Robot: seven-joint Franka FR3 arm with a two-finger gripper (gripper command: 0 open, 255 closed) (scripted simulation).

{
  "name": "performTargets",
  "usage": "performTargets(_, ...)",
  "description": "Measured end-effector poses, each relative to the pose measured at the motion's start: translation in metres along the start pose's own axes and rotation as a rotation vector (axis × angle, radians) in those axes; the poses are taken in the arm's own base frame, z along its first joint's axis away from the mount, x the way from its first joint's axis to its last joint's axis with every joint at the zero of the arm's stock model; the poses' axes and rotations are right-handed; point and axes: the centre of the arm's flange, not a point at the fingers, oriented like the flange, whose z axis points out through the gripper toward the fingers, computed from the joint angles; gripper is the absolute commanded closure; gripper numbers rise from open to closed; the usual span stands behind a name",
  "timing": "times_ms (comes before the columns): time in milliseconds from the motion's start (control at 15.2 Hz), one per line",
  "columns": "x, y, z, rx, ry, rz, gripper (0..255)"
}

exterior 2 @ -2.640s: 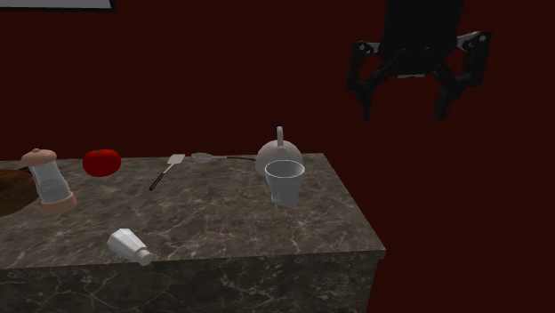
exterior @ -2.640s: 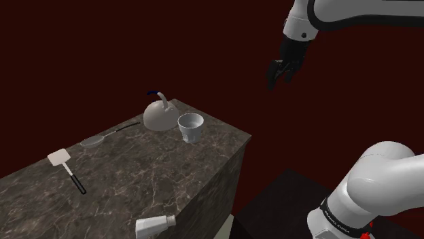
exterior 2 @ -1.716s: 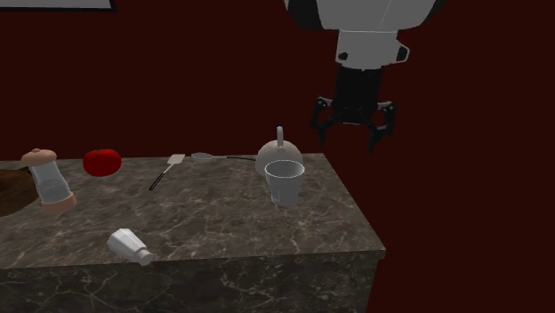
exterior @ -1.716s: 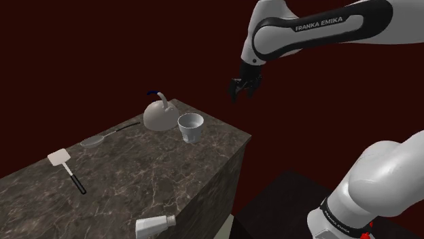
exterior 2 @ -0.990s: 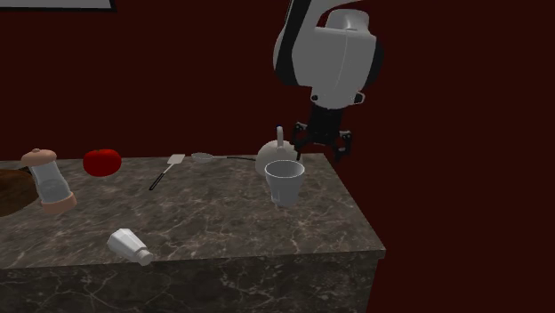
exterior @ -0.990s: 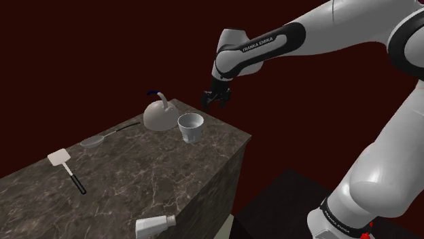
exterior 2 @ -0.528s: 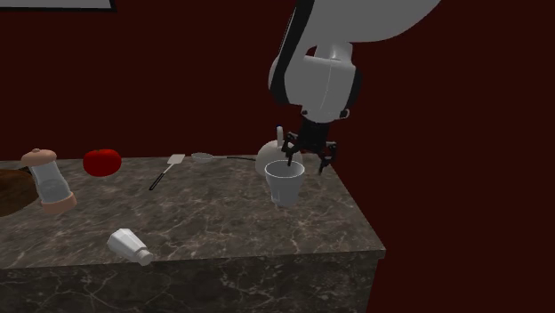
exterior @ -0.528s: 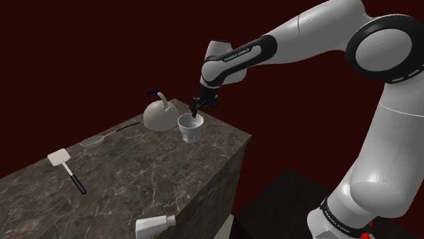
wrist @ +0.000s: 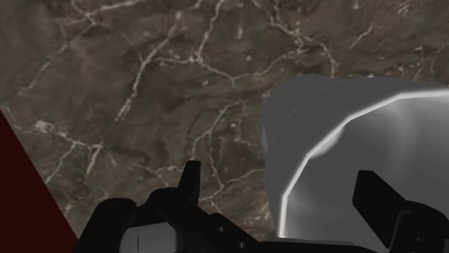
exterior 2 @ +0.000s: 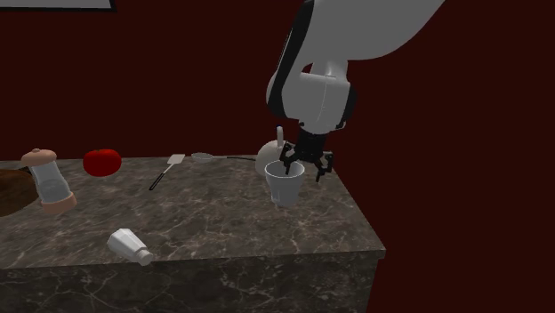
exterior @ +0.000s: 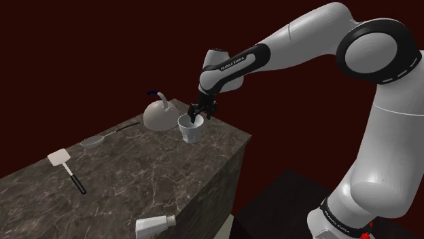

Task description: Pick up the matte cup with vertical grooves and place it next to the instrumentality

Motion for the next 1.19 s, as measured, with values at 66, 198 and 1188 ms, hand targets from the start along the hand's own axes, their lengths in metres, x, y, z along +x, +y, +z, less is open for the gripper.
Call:
performTargets(66,0.000,0.000,0.000,0.000,0.000,0.000,0)
performTargets(198,0.000,0.000,0.000,0.000,0.000,0.000,0)
performTargets(1188,0.002,-0.001,-0.010,0.000,0.000,0.000,255)
